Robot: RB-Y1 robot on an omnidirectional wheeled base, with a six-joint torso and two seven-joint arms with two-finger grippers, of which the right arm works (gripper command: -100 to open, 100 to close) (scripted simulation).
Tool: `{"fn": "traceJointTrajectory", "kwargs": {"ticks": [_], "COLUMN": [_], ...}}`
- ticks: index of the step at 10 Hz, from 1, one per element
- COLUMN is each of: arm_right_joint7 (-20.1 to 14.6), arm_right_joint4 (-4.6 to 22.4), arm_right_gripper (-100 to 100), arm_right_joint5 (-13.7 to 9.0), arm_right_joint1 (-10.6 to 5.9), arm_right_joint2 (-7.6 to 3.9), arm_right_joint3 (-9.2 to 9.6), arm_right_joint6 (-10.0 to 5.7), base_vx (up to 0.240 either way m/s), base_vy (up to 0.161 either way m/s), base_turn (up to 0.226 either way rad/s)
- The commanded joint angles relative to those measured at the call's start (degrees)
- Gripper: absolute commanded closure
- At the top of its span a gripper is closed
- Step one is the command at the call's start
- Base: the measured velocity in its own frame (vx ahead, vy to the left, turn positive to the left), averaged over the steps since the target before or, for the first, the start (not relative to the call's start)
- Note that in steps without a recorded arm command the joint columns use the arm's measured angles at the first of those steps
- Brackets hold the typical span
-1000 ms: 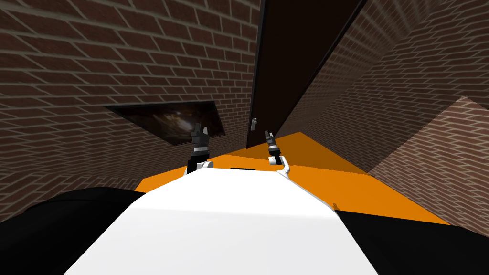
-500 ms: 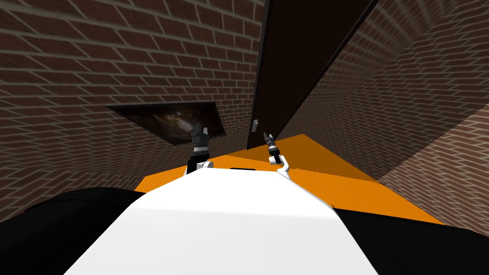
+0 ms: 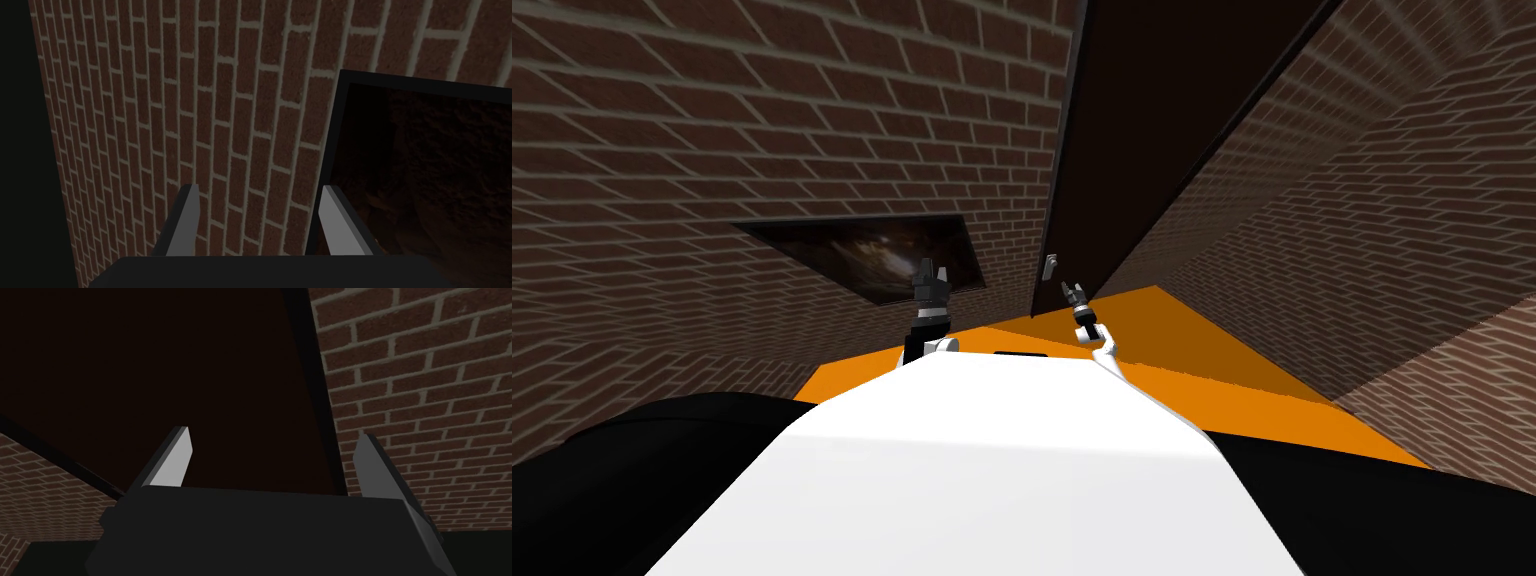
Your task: Pull the door open
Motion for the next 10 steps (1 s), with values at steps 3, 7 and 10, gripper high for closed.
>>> {"fn": "traceJointTrajectory", "kwargs": {"ticks": [3, 7, 10], "arm_right_joint7": [3.3, 6.5, 9.0], "arm_right_joint4": [4.6, 9.7, 13.7], "arm_right_gripper": [-100, -100, -100], "arm_right_joint5": [1.8, 3.4, 4.8], "arm_right_joint1": [-2.01, -4.21, -5.98], "arm_right_joint2": [-1.3, -2.5, -3.45], "arm_right_joint3": [0.14, 0.17, 0.2], "arm_right_joint6": [0.05, -0.23, -0.45], "base_vx": [0.088, 0.079, 0.086], "base_vy": [-0.028, -0.027, -0.031], "base_turn": [0.07, 0.063, 0.062]}}
